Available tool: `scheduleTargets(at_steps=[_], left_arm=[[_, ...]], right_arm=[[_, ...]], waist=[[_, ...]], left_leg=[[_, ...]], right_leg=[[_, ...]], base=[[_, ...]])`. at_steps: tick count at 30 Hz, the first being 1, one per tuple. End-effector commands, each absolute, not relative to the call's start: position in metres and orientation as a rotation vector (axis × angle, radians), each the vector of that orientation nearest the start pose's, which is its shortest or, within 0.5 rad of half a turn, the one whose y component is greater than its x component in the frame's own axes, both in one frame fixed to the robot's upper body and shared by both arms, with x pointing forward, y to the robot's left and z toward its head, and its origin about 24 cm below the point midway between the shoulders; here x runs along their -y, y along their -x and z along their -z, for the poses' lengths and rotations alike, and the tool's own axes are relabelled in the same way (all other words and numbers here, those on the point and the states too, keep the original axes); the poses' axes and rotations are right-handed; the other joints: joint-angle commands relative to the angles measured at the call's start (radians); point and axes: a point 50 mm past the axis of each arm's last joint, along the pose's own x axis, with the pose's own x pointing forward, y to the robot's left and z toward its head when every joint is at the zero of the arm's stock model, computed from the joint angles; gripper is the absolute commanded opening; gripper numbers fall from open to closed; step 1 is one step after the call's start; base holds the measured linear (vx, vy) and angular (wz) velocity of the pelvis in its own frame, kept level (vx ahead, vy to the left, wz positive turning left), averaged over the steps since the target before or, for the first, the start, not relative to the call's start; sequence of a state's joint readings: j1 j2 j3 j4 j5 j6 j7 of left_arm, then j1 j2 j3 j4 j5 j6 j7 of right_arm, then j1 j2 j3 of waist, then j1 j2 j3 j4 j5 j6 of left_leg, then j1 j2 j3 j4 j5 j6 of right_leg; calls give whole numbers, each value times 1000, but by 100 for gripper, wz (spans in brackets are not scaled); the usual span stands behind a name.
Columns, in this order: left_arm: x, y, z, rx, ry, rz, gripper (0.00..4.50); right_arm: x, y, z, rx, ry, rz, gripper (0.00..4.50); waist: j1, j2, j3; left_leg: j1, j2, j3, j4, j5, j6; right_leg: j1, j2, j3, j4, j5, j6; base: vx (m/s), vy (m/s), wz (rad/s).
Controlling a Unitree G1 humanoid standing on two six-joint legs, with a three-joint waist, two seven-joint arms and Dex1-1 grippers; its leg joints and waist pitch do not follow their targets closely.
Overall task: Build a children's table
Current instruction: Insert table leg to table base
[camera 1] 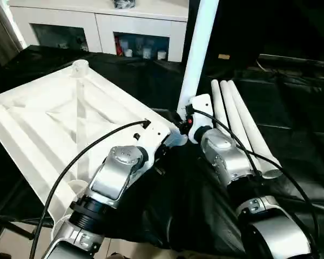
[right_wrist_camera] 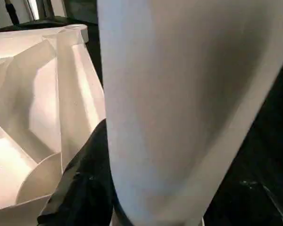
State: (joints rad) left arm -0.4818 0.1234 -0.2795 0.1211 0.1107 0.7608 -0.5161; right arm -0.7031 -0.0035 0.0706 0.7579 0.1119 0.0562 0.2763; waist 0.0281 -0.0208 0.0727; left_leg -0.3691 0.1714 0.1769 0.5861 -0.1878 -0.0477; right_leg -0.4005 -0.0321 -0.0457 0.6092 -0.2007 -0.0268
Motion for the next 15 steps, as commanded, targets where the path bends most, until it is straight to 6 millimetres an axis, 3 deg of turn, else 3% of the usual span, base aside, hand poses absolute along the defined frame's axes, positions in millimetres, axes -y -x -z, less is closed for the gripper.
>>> scheduleTargets(at_steps=[1,7,8,11,14,15], left_arm=[[-63,-310,-89,-390,-326,753,0],[-66,-312,-89,-376,-337,749,0],[-67,-312,-89,-369,-341,753,0],[-67,-312,-89,-364,-343,766,0],[-70,-311,-88,-364,-339,805,0],[-70,-311,-88,-362,-340,809,0]], right_arm=[[77,-341,-11,-413,15,-466,189],[77,-342,-14,-389,-26,-458,189],[77,-343,-16,-384,-44,-459,245],[77,-344,-18,-372,-54,-465,262],[78,-347,-23,-347,-56,-468,301],[78,-347,-23,-344,-57,-467,307]], waist=[[1,5,-34],[-1,5,-33],[0,6,-34],[0,7,-35],[6,16,-39],[5,15,-39]], left_leg=[[8,62,-33,-85,-323,6],[11,62,-35,-87,-346,0],[11,63,-35,-87,-345,0],[12,63,-34,-87,-344,-1],[7,64,-30,-86,-291,3],[6,64,-29,-86,-282,5]], right_leg=[[25,-113,60,-108,-430,-130],[19,-113,61,-113,-456,-115],[19,-112,62,-112,-449,-116],[18,-112,62,-112,-435,-122],[26,-109,63,-100,-316,-160],[28,-109,63,-99,-297,-165]], base=[[0,0,0],[0,0,0],[0,0,0],[0,0,0],[0,0,0],[0,0,0]])
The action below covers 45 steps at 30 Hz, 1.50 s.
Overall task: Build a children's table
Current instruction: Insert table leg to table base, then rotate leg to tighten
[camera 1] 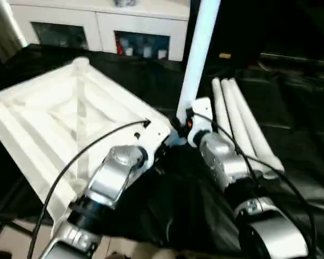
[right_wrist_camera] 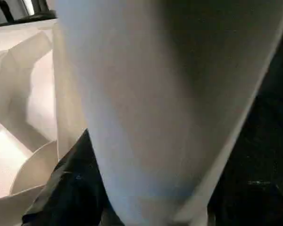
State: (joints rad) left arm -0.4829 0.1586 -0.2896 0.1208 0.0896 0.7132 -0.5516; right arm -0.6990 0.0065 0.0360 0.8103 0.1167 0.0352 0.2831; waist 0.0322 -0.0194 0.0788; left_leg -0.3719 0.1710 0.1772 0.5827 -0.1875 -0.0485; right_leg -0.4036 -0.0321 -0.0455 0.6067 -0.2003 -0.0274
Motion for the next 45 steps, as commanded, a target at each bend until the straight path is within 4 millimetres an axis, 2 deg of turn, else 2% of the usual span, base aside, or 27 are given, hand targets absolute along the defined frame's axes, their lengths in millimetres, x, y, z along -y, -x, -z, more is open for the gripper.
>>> scheduleTargets(at_steps=[1,2,3,4,5,6,7,8,9,11,14,18,23,27,35,36,38,40,42,43,45], left_arm=[[-70,-311,-88,-359,-342,816,0],[-71,-311,-88,-354,-349,827,0],[-71,-311,-88,-349,-355,838,0],[-72,-310,-87,-346,-359,859,0],[-73,-310,-87,-344,-360,864,0],[-73,-310,-87,-338,-364,875,0],[-74,-309,-87,-334,-367,886,0],[-74,-309,-88,-326,-372,906,0],[-75,-308,-88,-325,-373,923,0],[-78,-306,-87,-315,-384,971,0],[-80,-305,-87,-307,-394,1007,0],[-85,-305,-85,-309,-400,1043,0],[-90,-305,-85,-311,-403,1109,0],[-93,-305,-85,-307,-409,1155,0],[-102,-305,-82,-319,-452,1233,0],[-105,-304,-81,-327,-466,1247,0],[-109,-302,-79,-338,-478,1264,0],[-111,-301,-77,-345,-485,1267,0],[-113,-301,-76,-350,-489,1269,0],[-114,-302,-76,-354,-492,1269,0],[-115,-302,-75,-355,-493,1267,0]], right_arm=[[79,-348,-24,-339,-61,-466,321],[80,-349,-28,-324,-69,-472,321],[81,-350,-31,-311,-72,-478,334],[83,-352,-37,-282,-72,-489,346],[84,-352,-38,-277,-74,-492,359],[85,-353,-40,-269,-78,-499,367],[87,-353,-43,-253,-70,-509,367],[89,-353,-46,-237,-61,-521,389],[92,-353,-51,-216,-54,-541,397],[98,-351,-59,-178,-34,-597,403],[102,-347,-64,-156,-9,-651,403],[109,-339,-71,-136,29,-728,403],[119,-325,-73,-160,124,-853,403],[125,-317,-70,-194,186,-917,403],[133,-311,-72,-229,219,-961,403],[134,-311,-73,-231,222,-964,377],[134,-311,-74,-234,224,-976,377],[134,-310,-74,-240,227,-987,345],[134,-309,-72,-248,234,-999,335],[133,-308,-70,-258,245,-1007,335],[133,-307,-68,-264,250,-1011,309]], waist=[[2,13,-47],[2,17,-49],[5,16,-51],[7,17,-53],[7,21,-57],[7,21,-56],[8,25,-61],[9,24,-62],[12,24,-67],[17,26,-68],[23,26,-68],[32,27,-65],[34,26,-67],[36,26,-71],[42,29,-77],[44,28,-79],[47,29,-79],[51,29,-81],[54,30,-82],[56,24,-85],[56,26,-85]], left_leg=[[8,65,-28,-81,-263,9],[9,64,-27,-79,-253,12],[11,64,-24,-75,-233,20],[7,65,-23,-73,-191,30],[4,65,-23,-70,-143,41],[4,64,-21,-68,-129,50],[4,64,-21,-64,-97,62],[3,63,-20,-62,-79,70],[2,65,-20,-58,-43,85],[1,65,-19,-54,-13,115],[2,66,-18,-53,-21,123],[5,68,-19,-54,-68,95],[5,65,-19,-52,-80,78],[1,62,-21,-48,-64,84],[5,64,-21,-43,-62,83],[5,64,-22,-42,-61,82],[6,64,-21,-41,-61,78],[7,65,-21,-41,-59,76],[6,64,-20,-39,-54,76],[7,64,-21,-38,-49,75],[6,64,-20,-37,-51,72]], right_leg=[[34,-110,63,-92,-256,-179],[36,-110,63,-90,-236,-188],[37,-111,64,-89,-201,-200],[44,-111,63,-81,-144,-215],[50,-110,61,-71,-81,-230],[49,-108,61,-71,-57,-236],[53,-110,60,-64,-6,-251],[55,-110,60,-63,20,-256],[58,-109,59,-53,81,-265],[58,-107,56,-47,145,-274],[58,-108,56,-47,130,-276],[58,-108,57,-55,39,-257],[60,-108,58,-57,6,-244],[63,-107,56,-53,29,-247],[63,-107,56,-49,26,-255],[64,-108,55,-48,24,-255],[63,-108,56,-48,22,-256],[62,-107,55,-45,27,-255],[62,-107,55,-43,36,-256],[64,-108,55,-40,39,-257],[63,-108,55,-41,32,-254]], base=[[0,0,0],[0,0,0],[0,0,0],[0,0,0],[0,0,0],[0,0,0],[0,0,0],[0,0,0],[0,0,0],[0,0,0],[0,0,0],[0,0,0],[0,0,0],[0,0,0],[0,0,0],[0,0,0],[0,0,0],[0,0,0],[0,0,0],[0,0,0],[0,0,0]])
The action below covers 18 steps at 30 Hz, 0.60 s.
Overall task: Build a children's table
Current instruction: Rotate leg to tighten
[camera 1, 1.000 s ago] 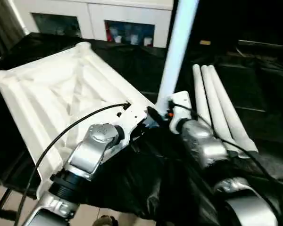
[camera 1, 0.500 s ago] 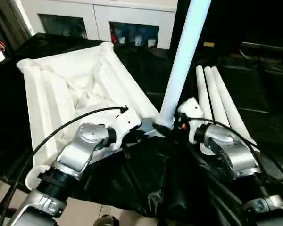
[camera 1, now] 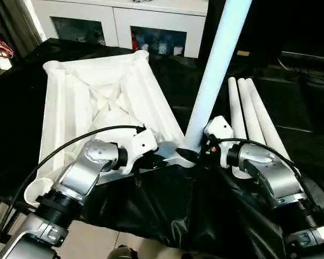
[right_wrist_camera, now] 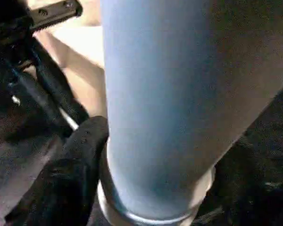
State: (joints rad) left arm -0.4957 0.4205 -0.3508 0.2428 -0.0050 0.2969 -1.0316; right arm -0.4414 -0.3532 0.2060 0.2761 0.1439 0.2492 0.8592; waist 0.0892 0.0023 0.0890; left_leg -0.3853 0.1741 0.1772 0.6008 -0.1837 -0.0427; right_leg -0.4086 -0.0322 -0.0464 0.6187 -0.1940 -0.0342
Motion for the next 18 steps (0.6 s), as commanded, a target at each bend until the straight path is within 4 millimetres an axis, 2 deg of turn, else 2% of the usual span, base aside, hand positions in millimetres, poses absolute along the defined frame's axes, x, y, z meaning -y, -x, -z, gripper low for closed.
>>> scheduleTargets(at_steps=[1,2,4,5,12,15,16,17,18], left_arm=[[-115,-302,-75,-357,-494,1264,0],[-115,-302,-75,-357,-495,1264,0],[-115,-303,-75,-356,-494,1264,0],[-116,-302,-74,-357,-495,1264,0],[-115,-305,-73,-360,-468,1219,0],[-111,-311,-73,-361,-446,1154,0],[-109,-315,-74,-359,-432,1108,0],[-106,-319,-74,-358,-420,1068,0],[-98,-328,-75,-351,-397,975,0]], right_arm=[[131,-307,-67,-268,253,-1014,309],[131,-307,-67,-269,253,-1015,298],[130,-306,-66,-274,254,-1022,279],[129,-306,-65,-276,254,-1025,277],[124,-307,-57,-299,201,-988,272],[121,-312,-50,-313,159,-898,272],[120,-315,-47,-320,137,-847,272],[118,-317,-44,-327,118,-801,272],[113,-324,-38,-340,77,-696,272]], waist=[[-2,-3,-95],[-1,1,-94],[-1,-1,-94],[-1,-4,-95],[-1,-4,-94],[-5,-4,-90],[-5,-6,-89],[-9,-5,-89],[-8,-9,-87]], left_leg=[[18,60,-19,-56,-56,66],[18,60,-20,-55,-56,65],[17,59,-20,-54,-57,64],[17,58,-19,-53,-59,62],[16,57,-19,-52,-66,54],[18,57,-19,-54,-97,36],[21,57,-20,-55,-116,26],[21,56,-18,-55,-122,23],[25,56,-19,-56,-143,11]], right_leg=[[69,-108,56,-53,23,-247],[69,-109,56,-53,13,-245],[68,-108,56,-54,0,-241],[69,-108,57,-55,-8,-236],[66,-108,57,-55,-44,-228],[63,-110,57,-63,-105,-222],[63,-108,56,-68,-145,-212],[58,-108,57,-69,-161,-211],[58,-109,56,-76,-207,-202]], base=[[0,0,0],[0,0,0],[0,0,0],[0,0,0],[0,0,0],[0,0,0],[0,0,0],[0,0,0],[0,0,0]])
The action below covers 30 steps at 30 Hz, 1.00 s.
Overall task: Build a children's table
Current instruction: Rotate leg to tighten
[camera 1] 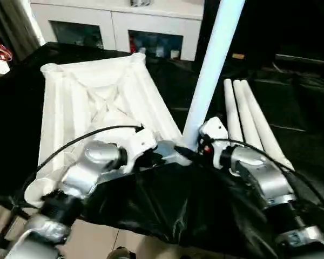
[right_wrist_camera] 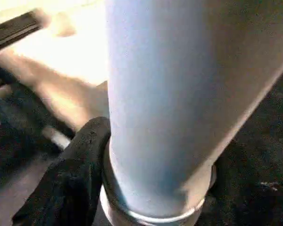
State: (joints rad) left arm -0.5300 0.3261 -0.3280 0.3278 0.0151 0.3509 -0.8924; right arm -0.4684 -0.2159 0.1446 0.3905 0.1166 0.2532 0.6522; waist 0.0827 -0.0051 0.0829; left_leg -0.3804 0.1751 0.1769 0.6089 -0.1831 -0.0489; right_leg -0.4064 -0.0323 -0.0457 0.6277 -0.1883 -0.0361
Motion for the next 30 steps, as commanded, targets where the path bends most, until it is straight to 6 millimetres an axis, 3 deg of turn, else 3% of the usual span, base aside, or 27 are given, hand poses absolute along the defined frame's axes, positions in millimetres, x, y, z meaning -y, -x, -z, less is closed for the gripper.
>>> scheduleTargets(at_steps=[1,2,4,5,11,12,15,18,30], left_arm=[[-93,-332,-76,-350,-382,922,0],[-91,-334,-77,-351,-374,901,0],[-85,-338,-78,-354,-353,846,0],[-79,-340,-79,-353,-345,819,0],[-59,-340,-80,-325,-362,797,0],[-58,-340,-80,-324,-365,799,0],[-60,-337,-80,-307,-385,837,0],[-61,-334,-81,-292,-392,867,0],[-83,-321,-78,-297,-392,1050,0]], right_arm=[[108,-328,-35,-349,55,-637,272],[106,-330,-34,-352,51,-616,272],[99,-335,-31,-366,30,-547,272],[92,-339,-29,-382,12,-490,272],[62,-352,-36,-370,-19,-421,272],[60,-353,-37,-368,-27,-425,328],[56,-355,-41,-352,-43,-449,353],[58,-356,-42,-334,-20,-461,382],[97,-347,-55,-261,125,-708,382]], waist=[[-7,2,-79],[-6,5,-78],[-13,2,-78],[-17,7,-79],[-30,4,-84],[-30,4,-84],[-32,4,-86],[-32,6,-86],[-15,15,-86]], left_leg=[[20,52,-19,-66,-158,5],[24,51,-23,-66,-183,-9],[20,51,-24,-68,-191,-14],[22,50,-25,-69,-202,-18],[17,48,-26,-65,-193,-5],[17,48,-26,-65,-193,-5],[14,49,-25,-65,-172,10],[14,50,-24,-66,-161,16],[19,56,-21,-66,-152,36]], right_leg=[[53,-108,54,-89,-254,-195],[52,-111,53,-96,-311,-180],[54,-113,53,-100,-341,-164],[52,-110,52,-101,-339,-162],[55,-111,53,-95,-289,-167],[55,-111,53,-95,-289,-167],[58,-110,53,-88,-228,-181],[58,-109,51,-84,-191,-197],[60,-107,53,-80,-124,-221]], base=[[0,0,0],[0,0,0],[0,0,0],[0,0,0],[0,0,0],[0,0,0],[0,0,0],[0,0,0],[0,0,0]])
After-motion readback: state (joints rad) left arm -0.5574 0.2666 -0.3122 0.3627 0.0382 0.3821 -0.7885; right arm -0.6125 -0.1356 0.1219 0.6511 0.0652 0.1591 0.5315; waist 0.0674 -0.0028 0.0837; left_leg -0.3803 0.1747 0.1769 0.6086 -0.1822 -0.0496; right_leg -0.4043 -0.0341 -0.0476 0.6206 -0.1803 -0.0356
